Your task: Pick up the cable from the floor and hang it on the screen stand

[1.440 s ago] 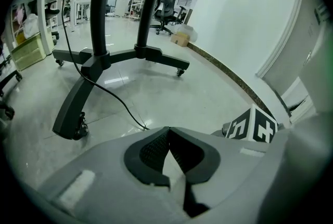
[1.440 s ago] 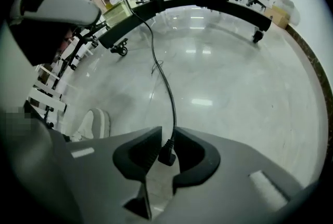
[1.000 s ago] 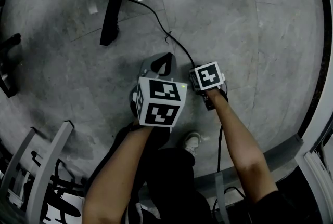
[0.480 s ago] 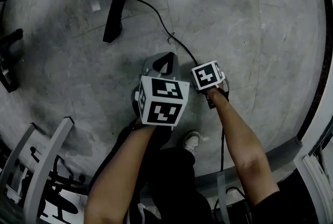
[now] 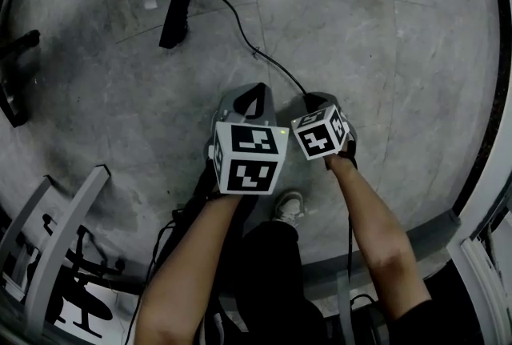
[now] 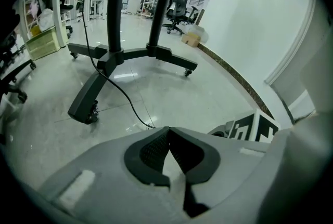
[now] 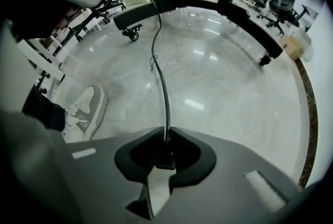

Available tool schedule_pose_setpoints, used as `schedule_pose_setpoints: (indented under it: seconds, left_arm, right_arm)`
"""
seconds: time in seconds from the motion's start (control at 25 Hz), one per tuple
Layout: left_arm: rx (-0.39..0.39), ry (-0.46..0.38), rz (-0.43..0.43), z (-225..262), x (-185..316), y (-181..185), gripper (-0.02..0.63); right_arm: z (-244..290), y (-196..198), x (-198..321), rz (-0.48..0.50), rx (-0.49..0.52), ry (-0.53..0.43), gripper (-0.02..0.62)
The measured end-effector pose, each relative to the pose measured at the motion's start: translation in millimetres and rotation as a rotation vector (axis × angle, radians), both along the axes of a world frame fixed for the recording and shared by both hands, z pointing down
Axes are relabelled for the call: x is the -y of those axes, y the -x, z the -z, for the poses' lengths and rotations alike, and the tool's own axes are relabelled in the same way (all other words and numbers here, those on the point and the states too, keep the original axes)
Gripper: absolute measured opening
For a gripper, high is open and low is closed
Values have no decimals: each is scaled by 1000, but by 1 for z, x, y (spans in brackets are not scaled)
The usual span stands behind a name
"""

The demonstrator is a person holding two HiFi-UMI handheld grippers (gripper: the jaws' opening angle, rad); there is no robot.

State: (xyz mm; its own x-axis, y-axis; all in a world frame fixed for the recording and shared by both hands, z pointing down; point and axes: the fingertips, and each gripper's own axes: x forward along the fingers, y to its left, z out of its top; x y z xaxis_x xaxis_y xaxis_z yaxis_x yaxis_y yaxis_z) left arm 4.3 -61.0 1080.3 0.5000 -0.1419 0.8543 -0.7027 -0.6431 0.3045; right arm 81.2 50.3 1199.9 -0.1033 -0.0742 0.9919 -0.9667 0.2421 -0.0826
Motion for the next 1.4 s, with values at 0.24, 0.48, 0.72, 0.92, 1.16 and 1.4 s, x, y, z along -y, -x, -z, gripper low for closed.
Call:
schedule_pose_setpoints:
  seconds: [0.24, 0.48, 0.72, 0.92, 1.16, 1.4]
  left_arm:
    - [-32, -26, 85, 37, 2, -1, 2]
    - [-33, -37, 101, 70, -19, 10, 2]
    - [-70, -43, 156, 106, -28, 14, 2]
    - [-221, 72, 315, 126, -33, 11, 3]
    - [-476, 292, 502, 128, -35, -13, 158]
    - [-511, 316, 528, 124, -35, -22, 160]
  right_arm:
    - [52, -5, 15, 106, -35, -118, 41]
    - [113, -2, 31, 191, -63, -234, 41]
    - [172, 11, 38, 293, -84, -331, 41]
    - [218, 18, 39, 365, -115, -398, 40]
    - [254, 24, 40, 424, -140, -460, 40]
    - [267, 29, 33, 445, -142, -493, 40]
